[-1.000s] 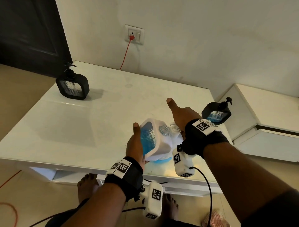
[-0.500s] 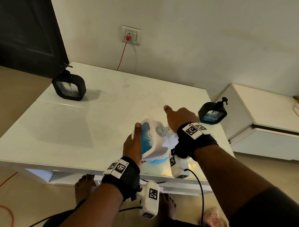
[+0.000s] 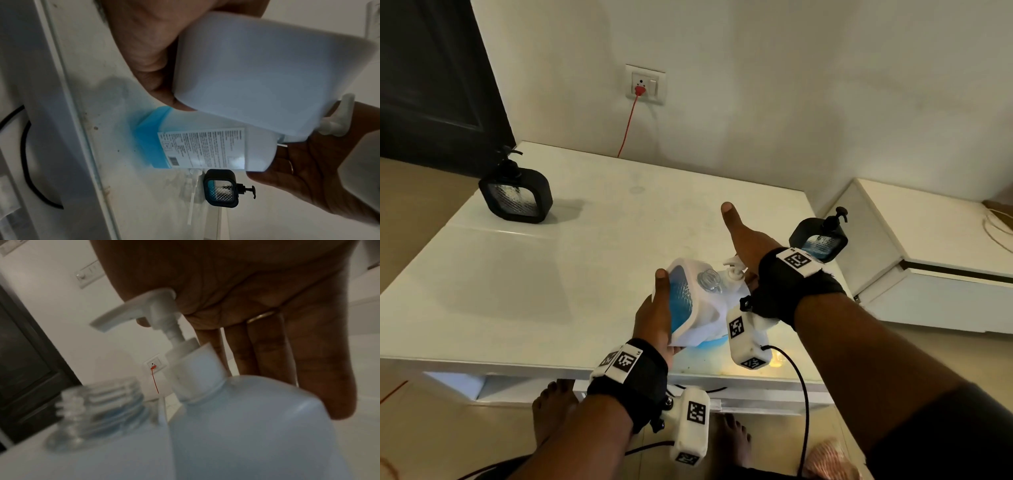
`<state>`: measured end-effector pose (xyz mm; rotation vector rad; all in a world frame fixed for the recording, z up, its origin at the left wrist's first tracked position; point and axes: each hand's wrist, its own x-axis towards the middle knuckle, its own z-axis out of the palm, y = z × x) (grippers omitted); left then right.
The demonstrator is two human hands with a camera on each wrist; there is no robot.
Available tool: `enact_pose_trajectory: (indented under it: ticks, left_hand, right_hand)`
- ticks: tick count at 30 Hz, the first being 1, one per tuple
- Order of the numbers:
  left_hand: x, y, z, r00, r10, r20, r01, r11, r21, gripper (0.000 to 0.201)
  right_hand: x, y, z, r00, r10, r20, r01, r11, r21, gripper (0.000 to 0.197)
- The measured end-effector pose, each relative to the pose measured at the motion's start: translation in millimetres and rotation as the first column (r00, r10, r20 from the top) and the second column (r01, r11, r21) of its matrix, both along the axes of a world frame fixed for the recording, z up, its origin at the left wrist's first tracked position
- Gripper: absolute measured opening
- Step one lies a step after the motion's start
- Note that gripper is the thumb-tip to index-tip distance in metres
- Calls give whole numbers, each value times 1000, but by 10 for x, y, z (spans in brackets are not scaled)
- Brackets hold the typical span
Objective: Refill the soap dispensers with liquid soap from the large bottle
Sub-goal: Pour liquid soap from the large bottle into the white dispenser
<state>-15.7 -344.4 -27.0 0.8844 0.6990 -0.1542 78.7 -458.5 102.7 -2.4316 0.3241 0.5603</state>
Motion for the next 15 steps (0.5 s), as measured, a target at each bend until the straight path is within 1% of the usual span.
enact_pose_trajectory:
  ticks: [2, 3, 4, 6, 8, 9, 11, 14, 15]
  left_hand:
    - [-15, 1, -4, 1000, 0, 9, 0, 1000, -16, 74]
    - [-21, 2, -10, 1000, -3, 9, 3, 1000, -29, 77]
    - [-28, 0, -16, 1000, -5, 9, 5, 999, -39, 80]
    - [-36, -3, -19, 1000, -4, 9, 4, 999, -54, 82]
    - [-31, -1, -21, 1000, -5, 12, 6, 997, -75, 80]
    - [-27, 2, -24, 1000, -4, 15, 6, 996, -86, 80]
    - [-22, 11, -26, 1000, -6, 17, 7, 995, -96, 82]
    - [-19, 15, -52, 1000, 6, 3, -6, 995, -103, 83]
    - [-20, 15, -55, 1000, 6, 0, -6, 994, -105, 84]
  right_hand:
    - [21, -21, -20, 999, -37, -29, 39, 998, 58, 112]
    - [22, -25, -27, 998, -55, -42, 59, 994, 88, 115]
    - [15, -33, -35, 996, -72, -54, 78, 990, 121, 115]
    - [1, -69, -65, 994, -93, -62, 102, 982, 161, 109]
    - [-13, -135, -98, 994, -96, -56, 103, 982, 158, 100]
    - [-27, -179, -109, 994, -99, -54, 106, 983, 150, 95]
    - [-85, -278, -122, 992, -114, -46, 120, 979, 162, 79]
    - [-147, -457, -233, 994, -110, 21, 103, 971, 216, 41]
    - [-171, -510, -287, 993, -101, 53, 87, 969, 230, 31]
